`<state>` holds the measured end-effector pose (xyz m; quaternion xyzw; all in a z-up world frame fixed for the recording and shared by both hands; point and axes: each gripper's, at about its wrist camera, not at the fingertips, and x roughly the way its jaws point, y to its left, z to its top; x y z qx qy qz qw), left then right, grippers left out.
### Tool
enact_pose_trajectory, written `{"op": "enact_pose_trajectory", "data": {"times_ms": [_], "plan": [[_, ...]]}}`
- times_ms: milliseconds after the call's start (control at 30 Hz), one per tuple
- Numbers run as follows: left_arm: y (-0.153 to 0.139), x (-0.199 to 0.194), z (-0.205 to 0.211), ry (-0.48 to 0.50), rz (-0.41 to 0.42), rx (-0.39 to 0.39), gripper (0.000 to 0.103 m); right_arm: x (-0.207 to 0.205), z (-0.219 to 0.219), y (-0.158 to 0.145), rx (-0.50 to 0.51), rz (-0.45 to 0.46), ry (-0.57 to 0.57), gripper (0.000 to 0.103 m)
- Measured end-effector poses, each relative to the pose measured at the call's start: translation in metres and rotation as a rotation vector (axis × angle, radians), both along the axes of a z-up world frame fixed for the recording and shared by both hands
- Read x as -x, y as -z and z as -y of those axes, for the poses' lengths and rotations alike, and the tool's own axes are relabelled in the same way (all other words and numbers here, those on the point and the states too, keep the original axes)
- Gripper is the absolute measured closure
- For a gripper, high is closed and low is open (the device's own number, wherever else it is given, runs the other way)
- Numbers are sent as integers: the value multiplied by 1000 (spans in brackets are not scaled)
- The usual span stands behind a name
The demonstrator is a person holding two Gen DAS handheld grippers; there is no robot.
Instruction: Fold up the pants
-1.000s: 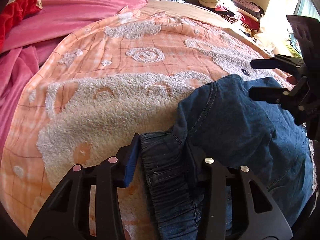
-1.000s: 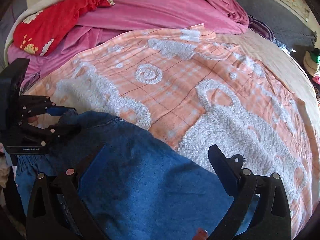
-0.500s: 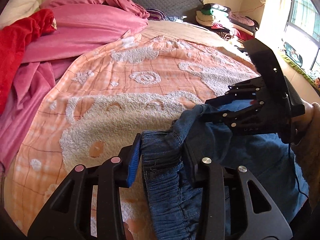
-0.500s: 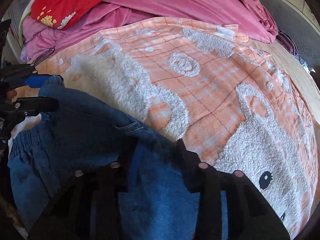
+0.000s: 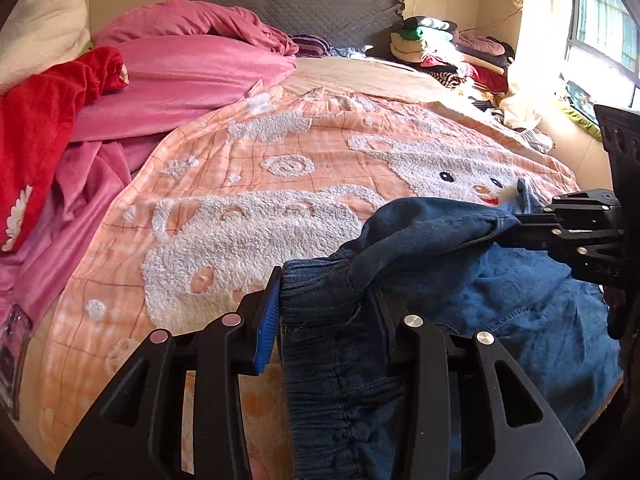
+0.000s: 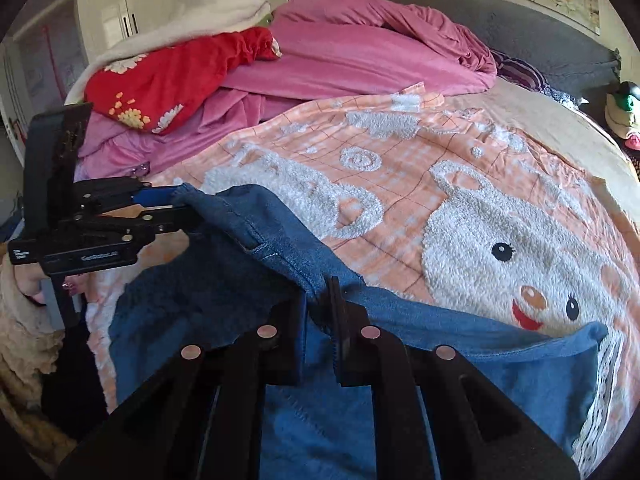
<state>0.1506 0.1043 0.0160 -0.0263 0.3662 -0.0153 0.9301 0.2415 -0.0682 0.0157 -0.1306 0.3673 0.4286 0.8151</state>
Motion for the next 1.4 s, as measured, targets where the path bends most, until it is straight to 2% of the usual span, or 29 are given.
{"op": "enact_pose_trajectory", "data": {"times_ms": [267,600,767,867,1067,1200,1400], "plan": [[-4,47,15,11,22,13,72,78,26,-10,-72,-14,0,94],[11,95,13,-17,-12,52,72,148,21,16,-74,-102,-23,94],[21,108,9,-39,-41,63,72,161,15,31,-73,-143,-18,94],[27,111,9,-47,-58,45,71,167,9,40,-52,-153,-18,94],[35,121,1,-65,-91,52,65,170,-3,60,-5,-178,-21,94],[30,137,-6,-74,-101,84,61,173,-5,64,-5,-176,-21,93],[11,158,-5,-86,-77,46,61,176,-6,66,-6,-171,-31,91]]}}
